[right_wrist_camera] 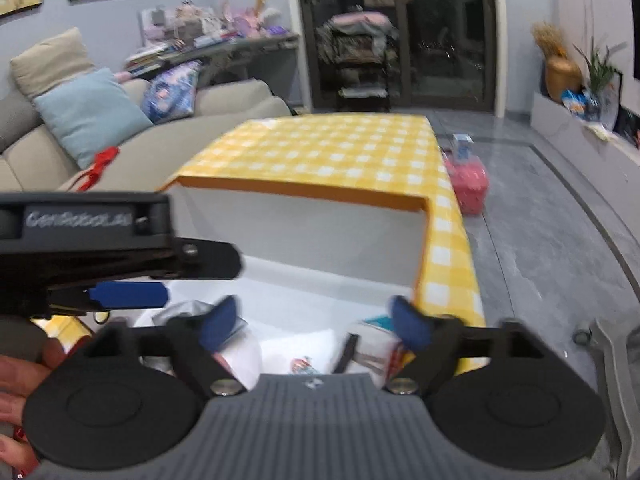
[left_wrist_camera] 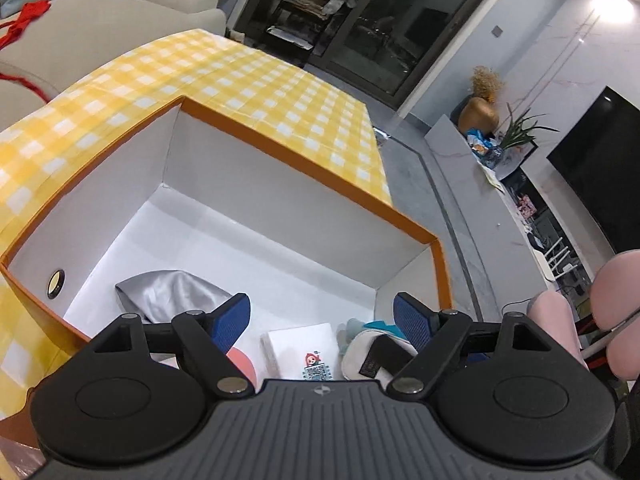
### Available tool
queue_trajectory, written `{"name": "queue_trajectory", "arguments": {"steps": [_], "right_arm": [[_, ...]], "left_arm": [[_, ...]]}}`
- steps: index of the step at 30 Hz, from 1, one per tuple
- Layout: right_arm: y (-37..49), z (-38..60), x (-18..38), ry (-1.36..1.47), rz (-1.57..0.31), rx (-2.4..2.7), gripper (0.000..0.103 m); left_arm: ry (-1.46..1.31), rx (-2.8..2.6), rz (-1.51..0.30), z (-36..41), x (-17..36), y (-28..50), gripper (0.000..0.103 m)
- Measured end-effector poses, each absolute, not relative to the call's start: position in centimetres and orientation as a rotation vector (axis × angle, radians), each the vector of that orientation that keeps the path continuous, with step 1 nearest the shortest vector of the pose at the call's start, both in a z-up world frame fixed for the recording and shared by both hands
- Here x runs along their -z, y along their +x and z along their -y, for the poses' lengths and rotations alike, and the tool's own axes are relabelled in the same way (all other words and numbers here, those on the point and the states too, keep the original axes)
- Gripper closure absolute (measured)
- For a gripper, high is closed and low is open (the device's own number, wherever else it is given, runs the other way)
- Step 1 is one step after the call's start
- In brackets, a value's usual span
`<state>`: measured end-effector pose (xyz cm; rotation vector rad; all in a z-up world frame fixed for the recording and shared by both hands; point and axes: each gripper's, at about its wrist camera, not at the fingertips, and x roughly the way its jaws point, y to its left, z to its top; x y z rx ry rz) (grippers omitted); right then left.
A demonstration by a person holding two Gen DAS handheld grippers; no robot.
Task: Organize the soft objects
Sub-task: 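Open both grippers to drop the slipper and tube into the box, then move both tools back over the soft items beside the red container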
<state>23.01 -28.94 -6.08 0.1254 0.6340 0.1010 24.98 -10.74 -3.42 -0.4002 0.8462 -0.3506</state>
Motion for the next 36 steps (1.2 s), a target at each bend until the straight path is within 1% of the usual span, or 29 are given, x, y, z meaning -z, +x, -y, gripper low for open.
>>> {"name": "queue_trajectory", "arguments": {"steps": [1, 3, 6, 13, 19, 22, 29, 36], "right_arm": [[22.8, 28.5, 5.9, 0.104, -0.614, -0.096, 0.003], [22.5, 27.9, 5.8, 0.058, -0.581, -0.068, 0.003], [22.7, 27.7, 6.0, 0.027, -0.591, -0.004, 0.003], [22.7, 28.2, 5.9, 0.089, -0.605, 0.043, 0.003], [22.4, 28.2, 5.5, 0.095, -0.613, 0.103, 0.003], [22.1, 28.8, 5.2, 0.141, -0.609, 0.166, 0.002], [20.4, 29.8, 4.6, 0.285, -0.643, 0.188, 0.002], [17.0, 27.5, 2.9, 0.120, -0.618, 0.133, 0.002]], "left_arm": [[-0.397, 0.354, -0.842, 10.6, 3.2, 24.9, 0.008], [-0.394, 0.352, -0.835, 10.6, 3.1, 25.2, 0.008], [-0.426, 0.338, -0.848, 10.2, 3.1, 25.4, 0.008], [-0.419, 0.340, -0.823, 10.1, 1.9, 25.1, 0.008], [-0.486, 0.361, -0.827, 9.5, 1.4, 24.9, 0.008], [-0.500, 0.353, -0.823, 8.9, 0.5, 24.5, 0.008], [-0.394, 0.293, -0.802, 8.1, -1.9, 22.1, 0.008], [-0.244, 0.261, -0.798, 8.0, -3.6, 18.5, 0.008]]}}
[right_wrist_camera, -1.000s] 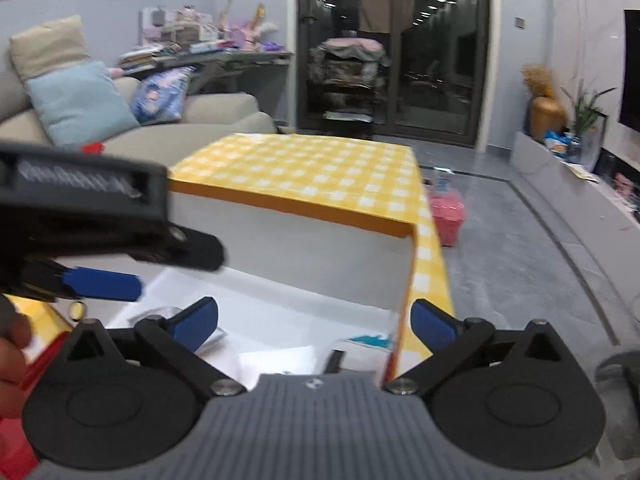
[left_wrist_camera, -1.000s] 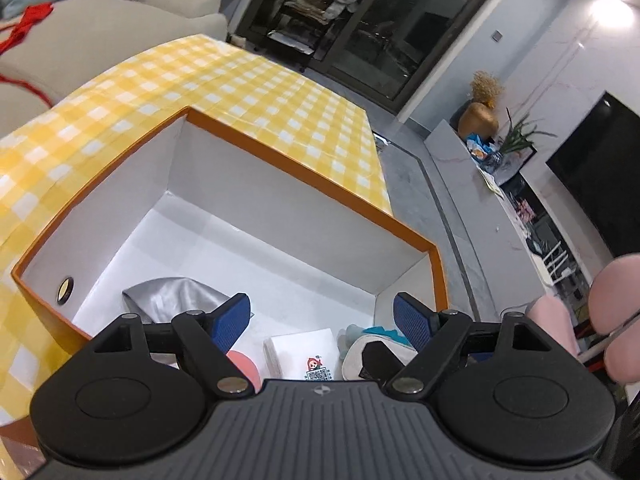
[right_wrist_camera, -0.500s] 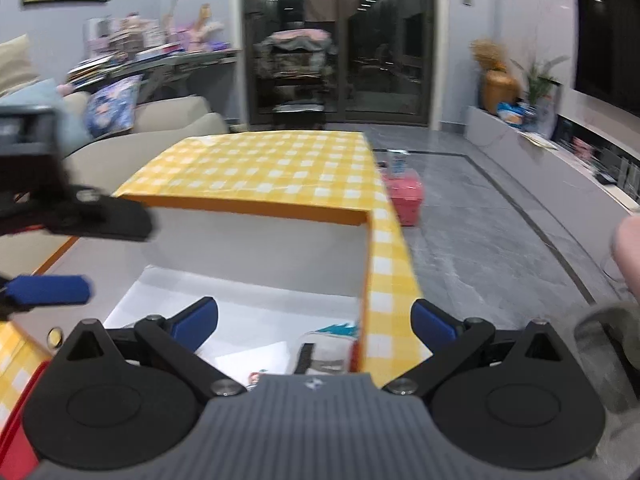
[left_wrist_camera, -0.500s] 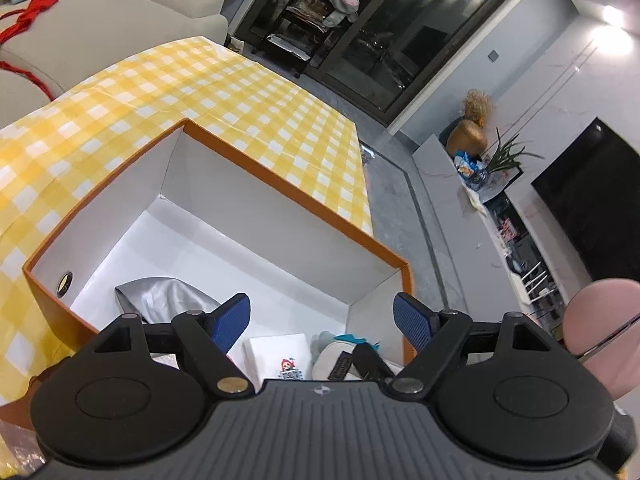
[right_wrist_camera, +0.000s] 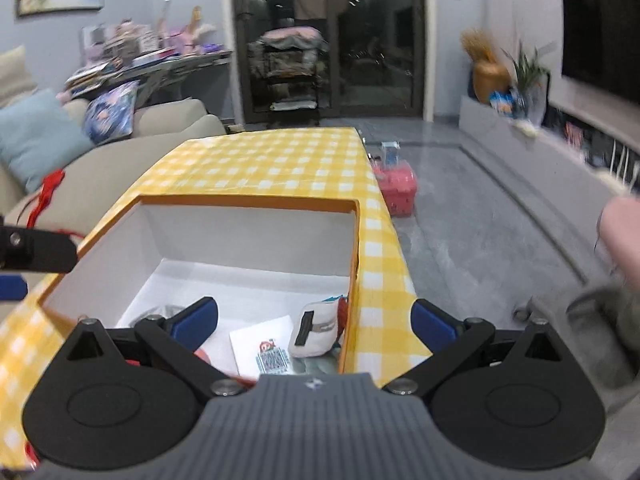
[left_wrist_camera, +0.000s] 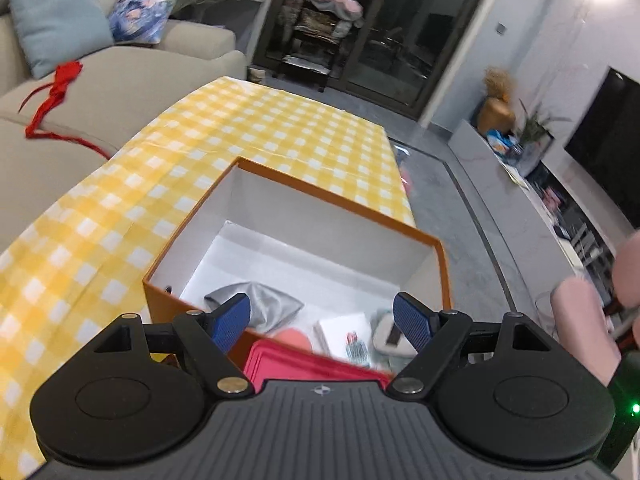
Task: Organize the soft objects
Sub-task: 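Move both tools back over the soft items beside the red container, then grasp the teal round pouch by its body with the right gripper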
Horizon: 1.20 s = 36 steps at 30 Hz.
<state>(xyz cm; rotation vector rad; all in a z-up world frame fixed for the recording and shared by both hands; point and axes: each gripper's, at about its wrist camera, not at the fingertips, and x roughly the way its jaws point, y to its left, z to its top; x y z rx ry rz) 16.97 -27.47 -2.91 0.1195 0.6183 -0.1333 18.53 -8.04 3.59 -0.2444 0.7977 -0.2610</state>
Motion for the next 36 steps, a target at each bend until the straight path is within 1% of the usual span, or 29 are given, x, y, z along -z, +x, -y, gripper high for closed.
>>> {"name": "queue_trajectory", "arguments": {"steps": [6, 12, 15, 20, 24, 28, 32, 36], "right_arm": [[12.9, 26.2, 2.5, 0.110, -0.638, 0.089, 0.002], [9.5, 24.4, 3.6, 0.081, -0.697, 0.062, 0.002], [8.2, 23.4, 4.6, 0.087, -0.738, 0.050, 0.002], [7.7, 22.7, 4.5, 0.066, -0.725, -0.022, 0.002], [7.1, 22.2, 3.7, 0.126, -0.697, -0.063, 0.002], [5.9, 21.5, 4.4, 0.226, -0.734, -0.182, 0.002], [6.1, 19.5, 5.9, 0.170, -0.805, -0.233, 0.002], [6.8, 18.2, 7.1, 0.160, -0.812, -0.318, 0.002]], "left_arm": [[-0.143, 0.289, -0.791, 7.6, -4.5, 15.0, 0.008], [-0.017, 0.359, -0.771, 6.8, -4.4, 11.4, 0.008], [-0.006, 0.383, -0.774, 5.9, -4.3, 9.9, 0.008], [-0.049, 0.366, -0.803, 3.5, -4.2, 7.3, 0.008], [-0.021, 0.315, -0.826, 1.5, -2.1, 5.0, 0.008], [0.077, 0.297, -0.851, 0.0, 0.5, 1.4, 0.008], [0.109, 0.299, -0.878, -1.4, 3.4, -1.3, 0.008], [0.149, 0.329, -0.891, -0.8, 4.9, -1.3, 0.008]]}}
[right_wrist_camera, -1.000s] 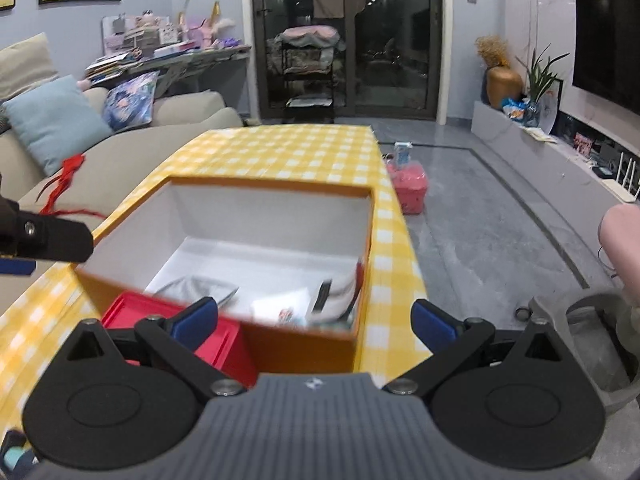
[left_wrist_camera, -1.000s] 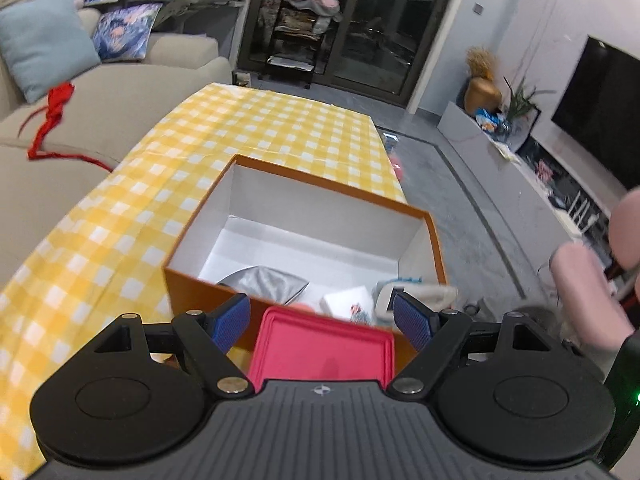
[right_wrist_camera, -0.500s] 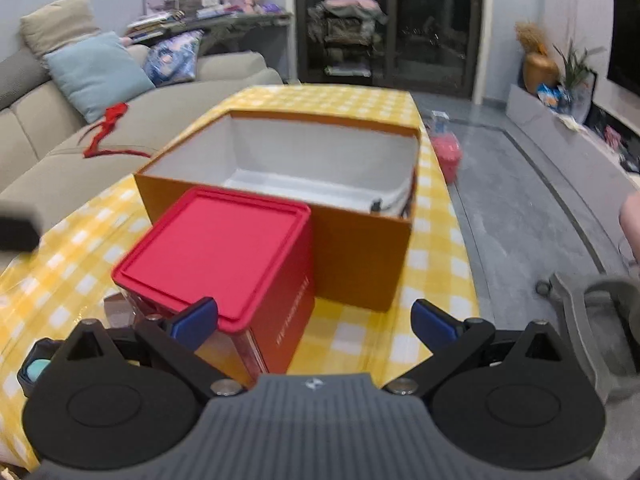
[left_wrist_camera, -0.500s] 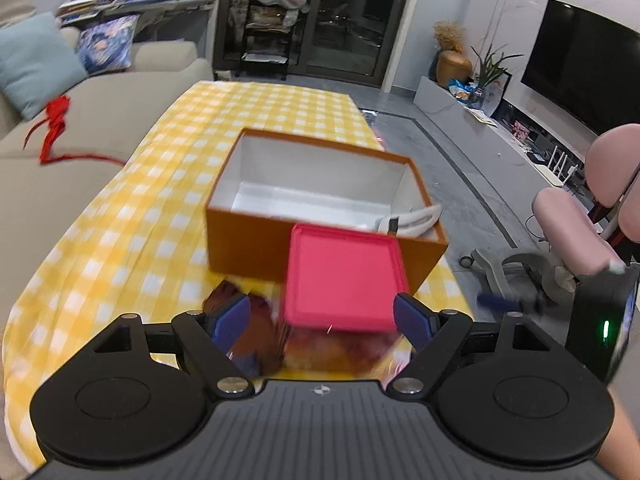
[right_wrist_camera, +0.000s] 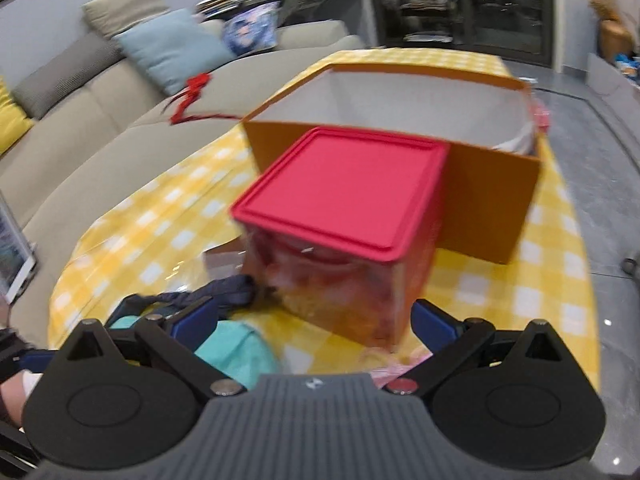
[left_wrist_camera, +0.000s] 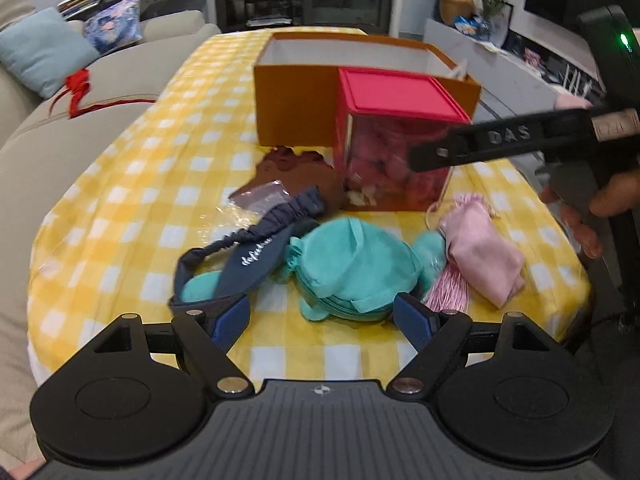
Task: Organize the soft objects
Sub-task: 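Grasp the teal round pouch by its body with the right gripper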
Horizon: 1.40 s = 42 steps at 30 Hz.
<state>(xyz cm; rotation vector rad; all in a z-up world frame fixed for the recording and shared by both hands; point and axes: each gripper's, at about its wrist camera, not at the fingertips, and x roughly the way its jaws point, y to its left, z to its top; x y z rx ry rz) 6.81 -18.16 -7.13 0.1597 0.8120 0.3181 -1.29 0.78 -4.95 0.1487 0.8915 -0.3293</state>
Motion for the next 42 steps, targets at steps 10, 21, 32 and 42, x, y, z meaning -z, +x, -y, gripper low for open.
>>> {"name": "queue_trajectory", "arguments": {"steps": [10, 21, 32, 42], "right_arm": [[6.9, 13.0, 8.8, 0.041, -0.867, -0.615, 0.003], [8.2, 9.5, 13.1, 0.018, -1.098, -0.544, 0.002], [6.7, 7.3, 14.3, -0.227, -0.926, -0.554, 0.009], [7.4, 9.9, 12.6, -0.087, -0.994, -0.481, 0.016]], "left_arm": [[0.124, 0.335, -0.939, -1.8, 6.4, -1.2, 0.008], [0.219, 0.505, -0.991, -1.2, 4.4, -2.2, 0.008], [0.215, 0.424, -1.086, -2.2, 4.9, -1.2, 0.008], [0.152, 0.449, -1.004, -3.6, 5.1, -0.5, 0.008]]}}
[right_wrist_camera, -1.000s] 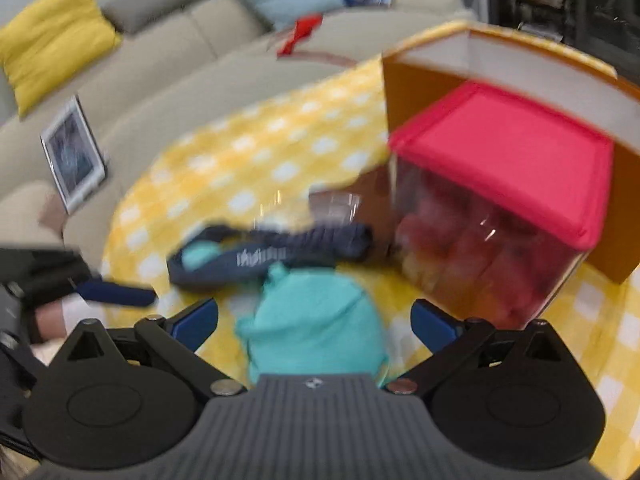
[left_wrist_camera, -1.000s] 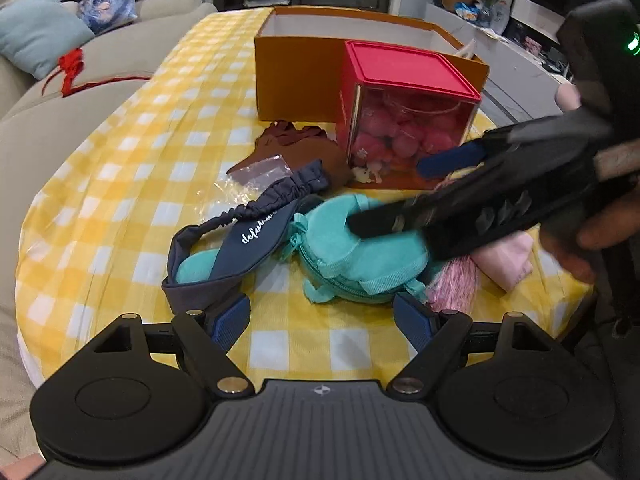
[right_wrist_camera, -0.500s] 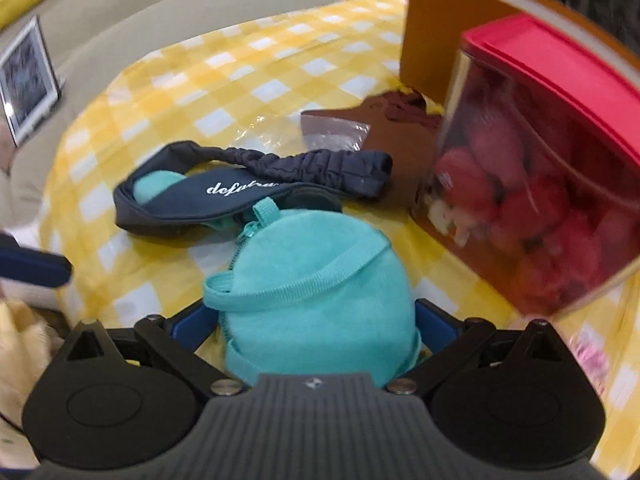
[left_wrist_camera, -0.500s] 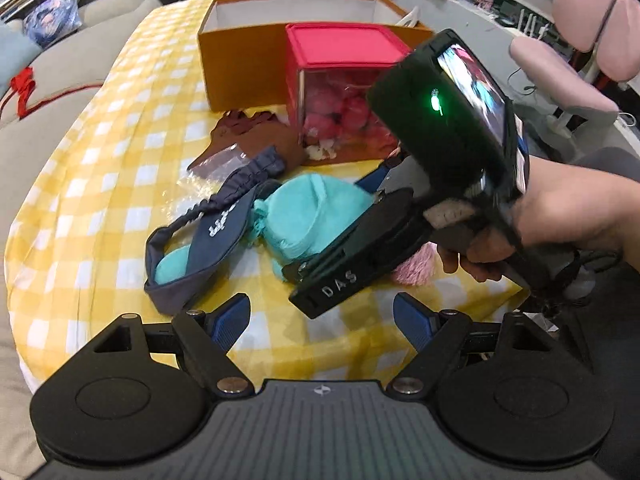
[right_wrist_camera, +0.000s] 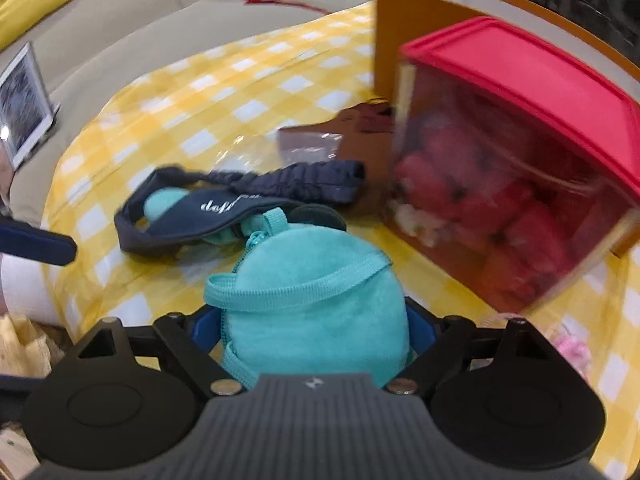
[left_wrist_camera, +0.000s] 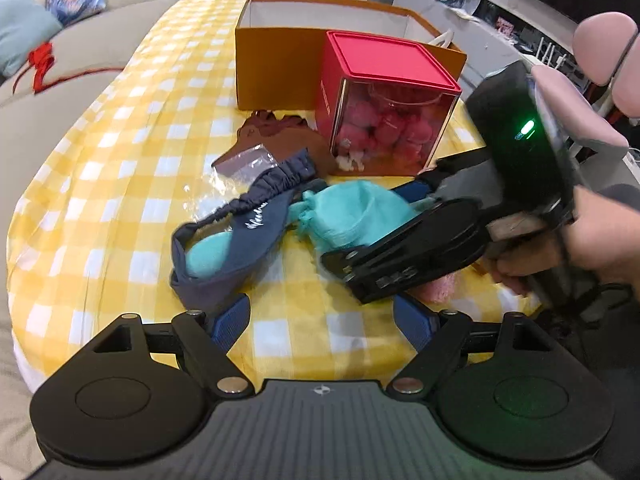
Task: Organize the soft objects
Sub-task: 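Grasp the teal round pouch by its body with the right gripper, then grasp the navy headband with the left gripper while the right holds the teal pouch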
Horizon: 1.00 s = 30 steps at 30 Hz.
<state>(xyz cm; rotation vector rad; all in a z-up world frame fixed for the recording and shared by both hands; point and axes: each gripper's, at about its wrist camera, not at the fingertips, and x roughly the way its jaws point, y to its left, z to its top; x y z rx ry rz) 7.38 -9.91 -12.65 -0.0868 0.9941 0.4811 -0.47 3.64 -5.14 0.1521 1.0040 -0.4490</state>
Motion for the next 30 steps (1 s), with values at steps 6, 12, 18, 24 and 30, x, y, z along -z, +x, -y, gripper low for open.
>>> {"name": "queue_trajectory", "arguments": {"steps": [6, 12, 18, 24, 30], "right_arm": [[7.6, 10.5, 12.9, -0.069, -1.022, -0.439, 0.016], [7.5, 9.9, 13.1, -0.122, -1.020, -0.447, 0.015], [7.7, 9.8, 13.3, -0.140, -1.019, -0.453, 0.014], [7.7, 9.6, 13.4, -0.157, -1.015, -0.460, 0.012], [7.8, 9.3, 13.5, -0.171, -1.013, -0.460, 0.012]], "left_arm": [[0.202, 0.417, -0.969, -4.3, 7.2, 0.8, 0.008], [0.092, 0.472, -0.862, -6.0, 7.8, 2.8, 0.008], [0.001, 0.514, -0.896, -6.8, 9.2, 5.3, 0.008], [-0.049, 0.517, -0.899, -7.0, 9.5, 6.0, 0.031], [-0.116, 0.567, -0.891, -7.5, 9.5, 5.9, 0.060]]}}
